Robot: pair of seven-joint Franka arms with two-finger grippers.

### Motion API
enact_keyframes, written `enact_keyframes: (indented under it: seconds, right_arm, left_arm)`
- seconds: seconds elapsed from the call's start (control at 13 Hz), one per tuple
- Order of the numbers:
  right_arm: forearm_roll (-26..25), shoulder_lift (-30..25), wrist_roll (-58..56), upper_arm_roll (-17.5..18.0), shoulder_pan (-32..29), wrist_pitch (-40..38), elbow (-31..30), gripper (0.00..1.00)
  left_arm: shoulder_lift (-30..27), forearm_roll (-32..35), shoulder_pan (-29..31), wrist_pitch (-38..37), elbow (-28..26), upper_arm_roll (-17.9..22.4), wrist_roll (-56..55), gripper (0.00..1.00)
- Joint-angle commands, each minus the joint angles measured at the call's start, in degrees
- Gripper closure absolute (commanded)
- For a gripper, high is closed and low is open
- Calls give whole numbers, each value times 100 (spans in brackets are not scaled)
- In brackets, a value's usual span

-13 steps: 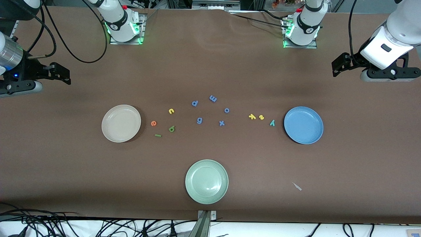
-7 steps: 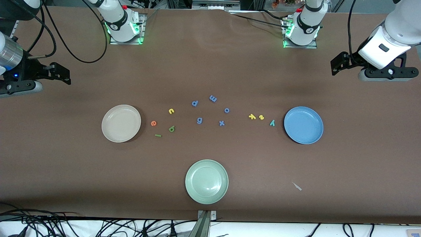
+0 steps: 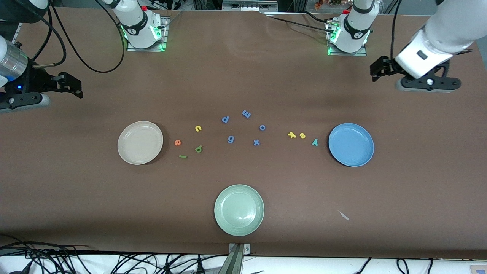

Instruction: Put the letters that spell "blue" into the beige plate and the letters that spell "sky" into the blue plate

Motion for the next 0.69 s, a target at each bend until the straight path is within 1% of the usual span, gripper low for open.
enact_keyframes:
  seconds: [0.0, 0.08, 0.38, 0.61]
  right_arm:
    - [-33, 59, -35, 11, -2, -112, 132, 0]
    - [-51, 51, -87, 11, -11, -121, 123, 0]
    - [-51, -10, -70, -7, -11, -130, 159, 0]
    - [-25, -178, -97, -164, -20, -717, 211, 0]
  left_arm:
    - [-15, 109, 99, -44, 277, -65, 3, 0]
    - [37, 143, 90, -17, 444, -65, -6, 0]
    - [-24, 161, 168, -17, 498, -48, 11, 0]
    - [-15, 152, 204, -17, 498, -39, -6, 0]
